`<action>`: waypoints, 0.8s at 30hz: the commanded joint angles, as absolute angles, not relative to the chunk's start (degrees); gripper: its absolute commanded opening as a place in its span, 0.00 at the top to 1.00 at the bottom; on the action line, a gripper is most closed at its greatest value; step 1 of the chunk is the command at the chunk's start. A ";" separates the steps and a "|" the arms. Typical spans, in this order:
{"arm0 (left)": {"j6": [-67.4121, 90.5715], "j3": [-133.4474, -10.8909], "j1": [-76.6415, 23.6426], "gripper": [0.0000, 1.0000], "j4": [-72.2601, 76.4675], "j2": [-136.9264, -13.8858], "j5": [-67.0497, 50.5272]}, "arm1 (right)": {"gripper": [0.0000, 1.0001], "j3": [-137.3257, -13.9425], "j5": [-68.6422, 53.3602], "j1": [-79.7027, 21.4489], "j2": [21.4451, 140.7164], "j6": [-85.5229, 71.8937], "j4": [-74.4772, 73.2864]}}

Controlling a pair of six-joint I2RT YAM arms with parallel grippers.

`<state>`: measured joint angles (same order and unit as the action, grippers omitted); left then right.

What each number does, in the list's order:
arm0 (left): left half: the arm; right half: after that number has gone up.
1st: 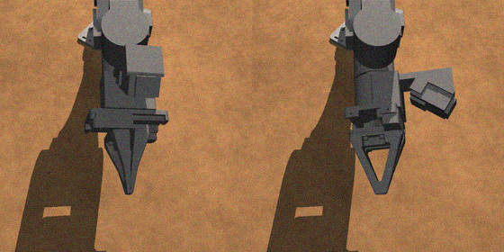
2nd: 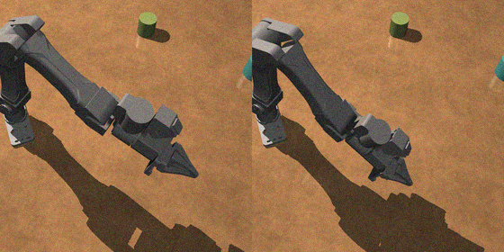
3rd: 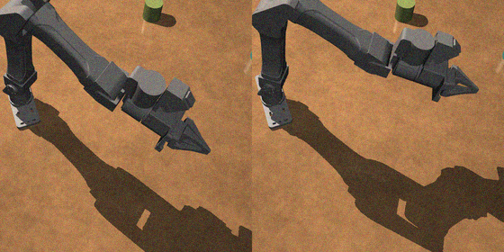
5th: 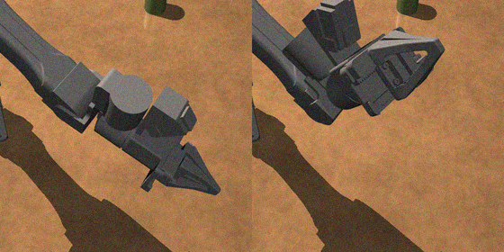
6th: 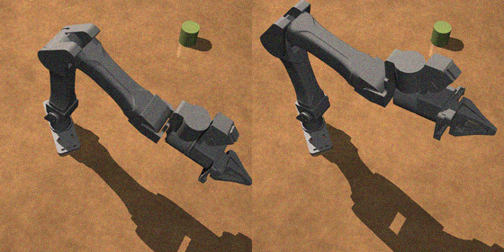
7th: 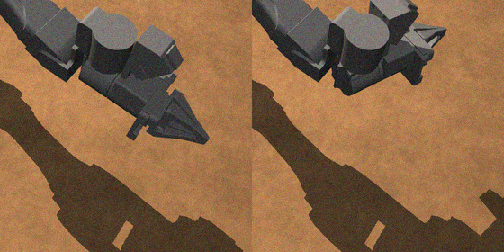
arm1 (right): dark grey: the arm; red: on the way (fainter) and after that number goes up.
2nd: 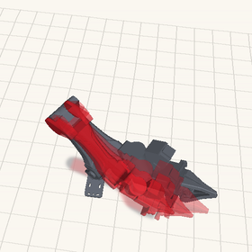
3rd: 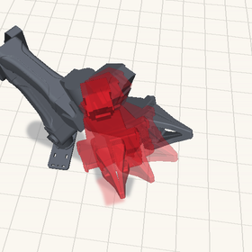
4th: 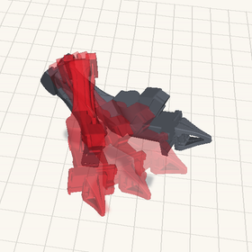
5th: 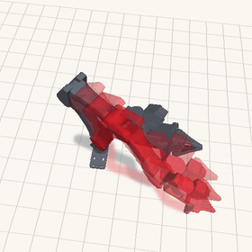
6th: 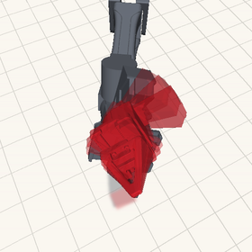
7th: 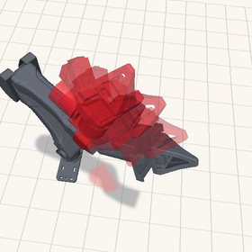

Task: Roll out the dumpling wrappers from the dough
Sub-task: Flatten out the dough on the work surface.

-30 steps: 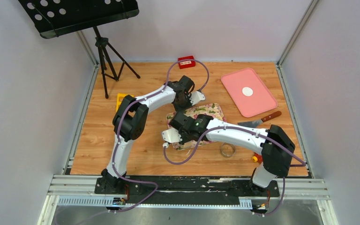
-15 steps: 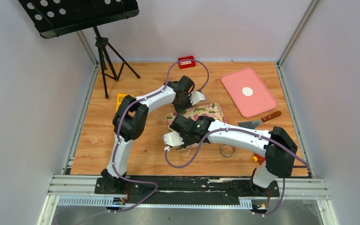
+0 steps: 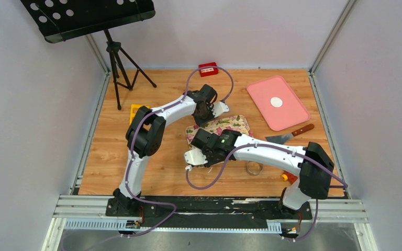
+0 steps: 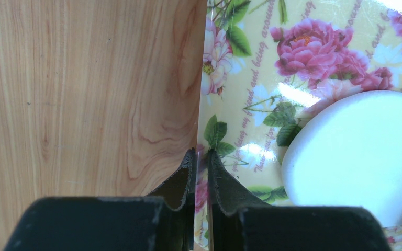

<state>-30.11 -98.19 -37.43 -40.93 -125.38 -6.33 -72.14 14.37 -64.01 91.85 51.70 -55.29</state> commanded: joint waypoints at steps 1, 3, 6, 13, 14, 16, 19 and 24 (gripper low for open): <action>-30.41 -97.55 -37.57 1.00 -41.42 -129.37 -4.84 | 1.00 -75.20 15.92 -63.35 89.88 50.61 -58.51; -30.34 -97.64 -37.55 1.00 -41.55 -129.27 -4.90 | 1.00 -77.76 17.55 -62.24 89.74 50.82 -55.09; -30.32 -97.73 -37.55 1.00 -41.57 -129.36 -5.01 | 1.00 -79.83 19.01 -61.51 91.20 51.77 -52.22; -30.36 -97.69 -37.53 1.00 -41.53 -129.28 -4.92 | 1.00 -79.16 19.42 -61.19 94.73 52.60 -49.08; -30.33 -97.65 -37.53 1.00 -41.48 -129.26 -4.92 | 1.00 -78.96 19.12 -61.17 95.13 52.49 -49.03; -30.32 -97.65 -37.61 1.00 -41.40 -129.41 -5.01 | 1.00 -78.25 18.55 -61.22 96.22 52.11 -48.64; -30.27 -97.56 -37.60 1.00 -41.35 -129.52 -5.10 | 1.00 -77.31 18.27 -61.22 97.67 51.46 -48.34; -30.37 -97.38 -37.54 1.00 -41.37 -129.12 -5.01 | 1.00 -75.93 17.11 -62.63 98.17 50.55 -52.30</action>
<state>-30.11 -98.37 -37.43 -41.08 -125.47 -6.31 -76.88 18.20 -61.45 97.65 51.96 -50.09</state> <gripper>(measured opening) 0.126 0.331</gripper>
